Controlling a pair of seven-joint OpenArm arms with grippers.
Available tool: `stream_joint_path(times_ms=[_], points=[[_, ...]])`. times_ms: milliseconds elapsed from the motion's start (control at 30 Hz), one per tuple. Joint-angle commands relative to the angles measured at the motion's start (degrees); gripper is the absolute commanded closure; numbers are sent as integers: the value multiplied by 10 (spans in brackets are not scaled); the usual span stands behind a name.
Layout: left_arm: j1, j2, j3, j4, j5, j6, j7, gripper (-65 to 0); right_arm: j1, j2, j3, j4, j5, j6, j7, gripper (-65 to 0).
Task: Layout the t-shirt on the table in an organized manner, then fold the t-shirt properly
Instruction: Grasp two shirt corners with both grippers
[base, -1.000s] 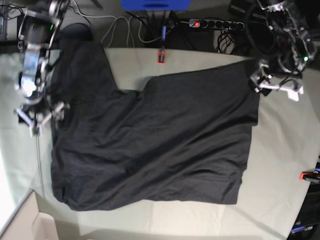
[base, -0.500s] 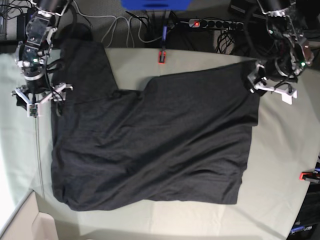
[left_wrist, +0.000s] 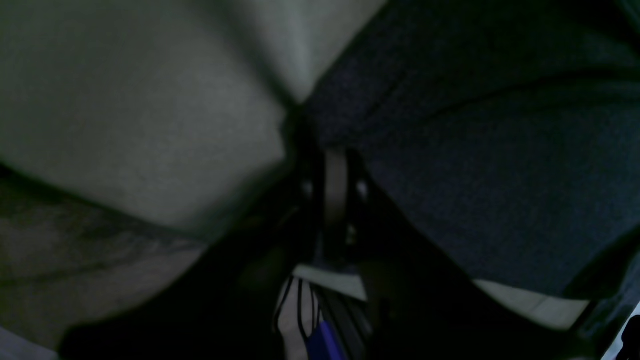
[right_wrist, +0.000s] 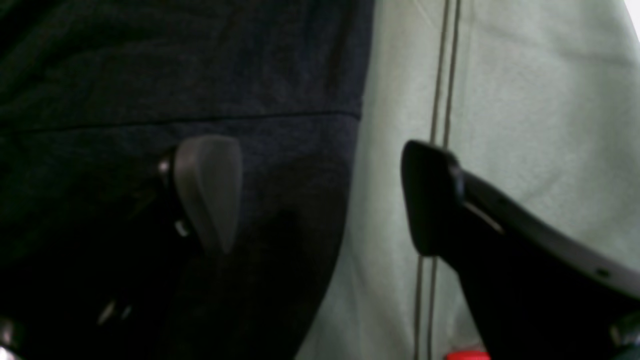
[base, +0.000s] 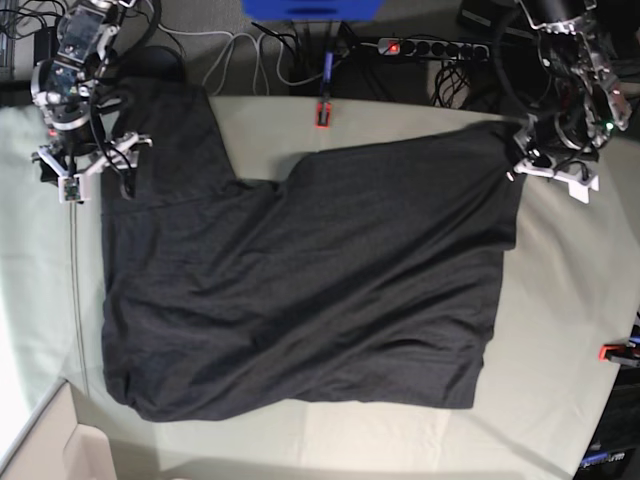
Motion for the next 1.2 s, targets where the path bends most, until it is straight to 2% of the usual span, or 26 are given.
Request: stream_joint_path(times_ms=[0, 133, 300, 367, 500, 700, 1000, 1067, 1100, 1167], points=[[7, 6, 4, -5, 11, 9, 37, -11, -10, 4, -1, 16, 7, 1, 15, -477], [17, 7, 4, 64, 11, 9, 62, 0, -31, -11, -2, 42, 7, 4, 15, -477], [28, 6, 4, 144, 16, 9, 64, 0, -35, -27, -2, 50, 7, 4, 15, -477], [28, -7, 3, 159, 16, 10, 64, 0, -36, -34, -2, 49, 7, 4, 15, -477], [24, -19, 0, 160, 15, 10, 62, 0, -39, -44, 3, 46, 7, 4, 4, -477], [23, -19, -65, 158, 15, 9, 63, 0, -44, -43, 3, 41, 7, 4, -68, -477], [22, -25, -90, 158, 14, 9, 62, 0, -56, -43, 3, 41, 7, 4, -76, -470], [22, -30, -90, 157, 10, 9, 62, 0, -60, -37, 4, 41, 7, 5, -76, -429], [22, -30, -90, 157, 10, 9, 62, 0, -67, -33, 1, 41, 7, 5, -76, -387], [22, -30, -90, 157, 10, 9, 62, 0, -75, -31, -1, 41, 7, 5, -74, -258]])
